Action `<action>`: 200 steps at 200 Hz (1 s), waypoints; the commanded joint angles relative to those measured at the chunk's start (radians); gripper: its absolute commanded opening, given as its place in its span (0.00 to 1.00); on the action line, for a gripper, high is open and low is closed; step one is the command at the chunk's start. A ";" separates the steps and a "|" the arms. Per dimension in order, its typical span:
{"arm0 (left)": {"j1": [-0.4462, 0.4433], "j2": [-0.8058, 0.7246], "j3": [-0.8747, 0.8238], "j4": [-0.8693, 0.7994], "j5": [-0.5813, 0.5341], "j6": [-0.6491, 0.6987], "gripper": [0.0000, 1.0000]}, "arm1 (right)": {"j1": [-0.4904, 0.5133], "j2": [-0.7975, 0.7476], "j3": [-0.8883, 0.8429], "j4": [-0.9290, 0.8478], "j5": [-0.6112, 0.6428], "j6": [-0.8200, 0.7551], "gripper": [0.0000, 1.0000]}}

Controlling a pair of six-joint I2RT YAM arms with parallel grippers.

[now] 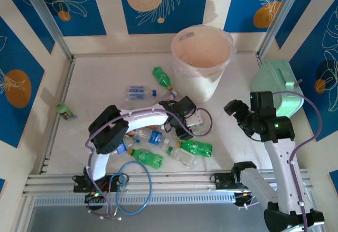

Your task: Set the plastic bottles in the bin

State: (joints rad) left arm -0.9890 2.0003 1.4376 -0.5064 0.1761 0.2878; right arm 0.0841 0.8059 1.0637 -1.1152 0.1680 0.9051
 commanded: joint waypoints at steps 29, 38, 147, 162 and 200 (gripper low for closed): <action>-0.025 0.021 0.032 -0.035 0.026 0.004 0.49 | -0.027 -0.024 0.018 -0.006 -0.050 -0.024 0.88; -0.026 0.011 0.033 -0.034 0.029 -0.001 0.48 | -0.032 -0.025 0.021 -0.002 -0.061 -0.034 0.88; -0.046 -0.312 0.104 -0.029 0.036 -0.100 0.48 | -0.129 -0.061 0.085 0.009 -0.106 -0.078 0.88; -0.046 -0.347 0.135 -0.032 0.037 -0.127 0.49 | -0.146 -0.064 0.091 0.006 -0.118 -0.080 0.88; -0.038 -0.387 0.285 -0.009 -0.031 -0.218 0.54 | -0.164 -0.104 0.089 0.028 -0.147 -0.062 0.88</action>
State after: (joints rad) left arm -1.0290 1.6367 1.6104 -0.5392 0.1776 0.1448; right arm -0.0723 0.7334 1.1316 -1.1080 0.0734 0.8444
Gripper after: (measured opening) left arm 0.542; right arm 0.879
